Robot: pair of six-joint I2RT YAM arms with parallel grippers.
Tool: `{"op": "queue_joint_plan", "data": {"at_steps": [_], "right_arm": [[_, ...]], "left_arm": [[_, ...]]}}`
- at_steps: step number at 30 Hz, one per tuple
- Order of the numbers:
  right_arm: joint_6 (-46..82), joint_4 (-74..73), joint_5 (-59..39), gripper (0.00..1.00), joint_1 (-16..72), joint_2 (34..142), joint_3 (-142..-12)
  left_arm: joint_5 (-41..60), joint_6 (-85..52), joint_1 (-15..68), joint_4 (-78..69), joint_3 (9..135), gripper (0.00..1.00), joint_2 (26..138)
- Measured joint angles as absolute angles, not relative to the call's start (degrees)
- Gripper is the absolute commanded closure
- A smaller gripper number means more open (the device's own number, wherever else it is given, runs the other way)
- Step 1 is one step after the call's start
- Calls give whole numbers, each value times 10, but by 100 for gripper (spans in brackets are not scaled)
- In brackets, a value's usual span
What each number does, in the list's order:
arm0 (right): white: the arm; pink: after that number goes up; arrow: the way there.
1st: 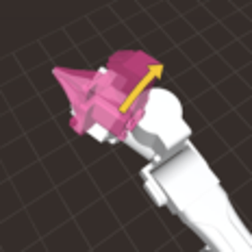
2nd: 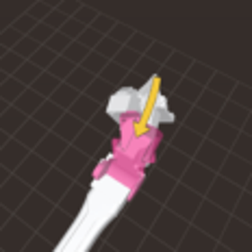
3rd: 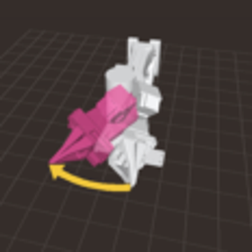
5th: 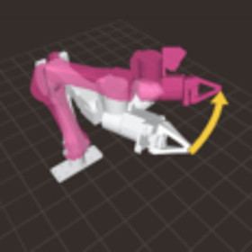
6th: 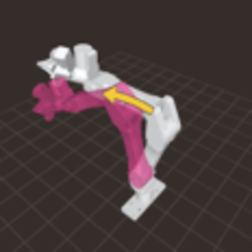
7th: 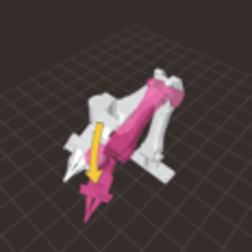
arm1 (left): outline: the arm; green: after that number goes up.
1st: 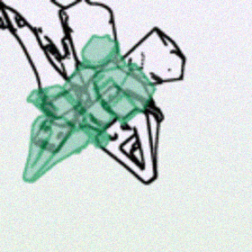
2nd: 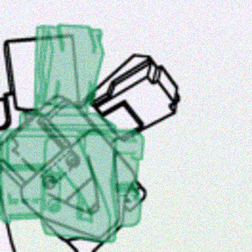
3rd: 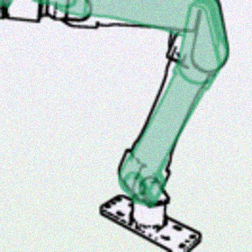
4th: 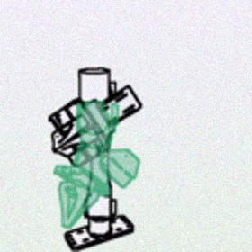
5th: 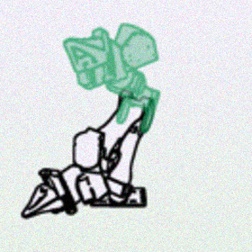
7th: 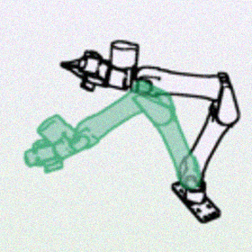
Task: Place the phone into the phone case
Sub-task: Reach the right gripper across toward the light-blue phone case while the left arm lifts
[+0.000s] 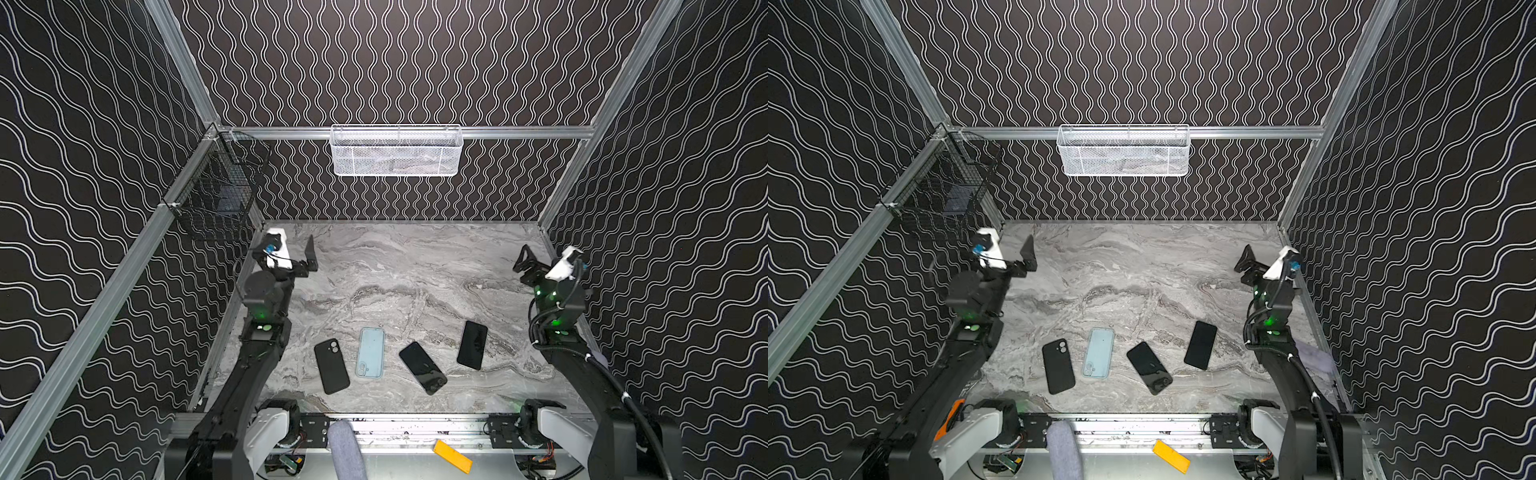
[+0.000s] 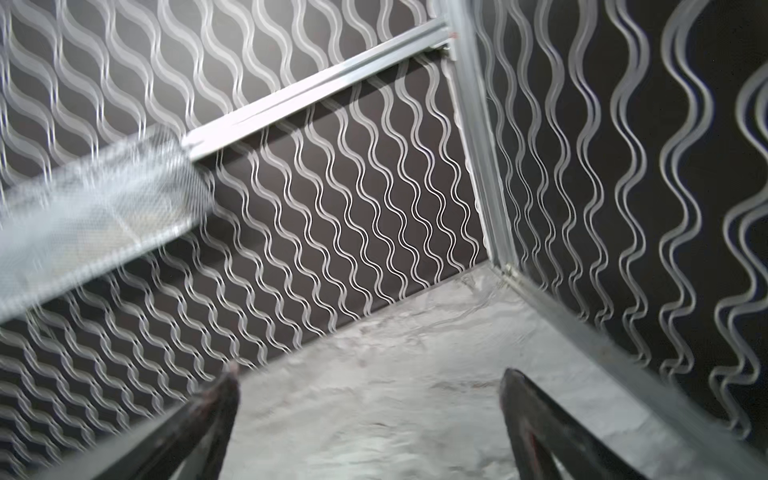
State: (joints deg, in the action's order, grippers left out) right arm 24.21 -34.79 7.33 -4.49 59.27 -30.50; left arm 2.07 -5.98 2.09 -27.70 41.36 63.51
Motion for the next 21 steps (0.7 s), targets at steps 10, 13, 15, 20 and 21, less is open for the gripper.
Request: {"op": "queue_joint_plan", "data": {"at_steps": [10, 13, 15, 20, 21], "right_arm": [[318, -181, -169, 1, -58, 605, -448], [288, -121, -202, 1, -18, 615, -476], [264, -72, -202, 0, 18, 627, -497], [188, 63, -182, 1, 127, 695, -595], [170, 92, -174, 0, 155, 714, -618]], "left_arm": [[249, -360, 8, -48, 451, 5, 695], [300, -411, 8, -42, 406, 1, 689], [298, -412, 17, -15, 420, 1, 656], [179, -329, 94, 103, 502, 1, 593], [145, -312, 112, 128, 510, 2, 585]]}}
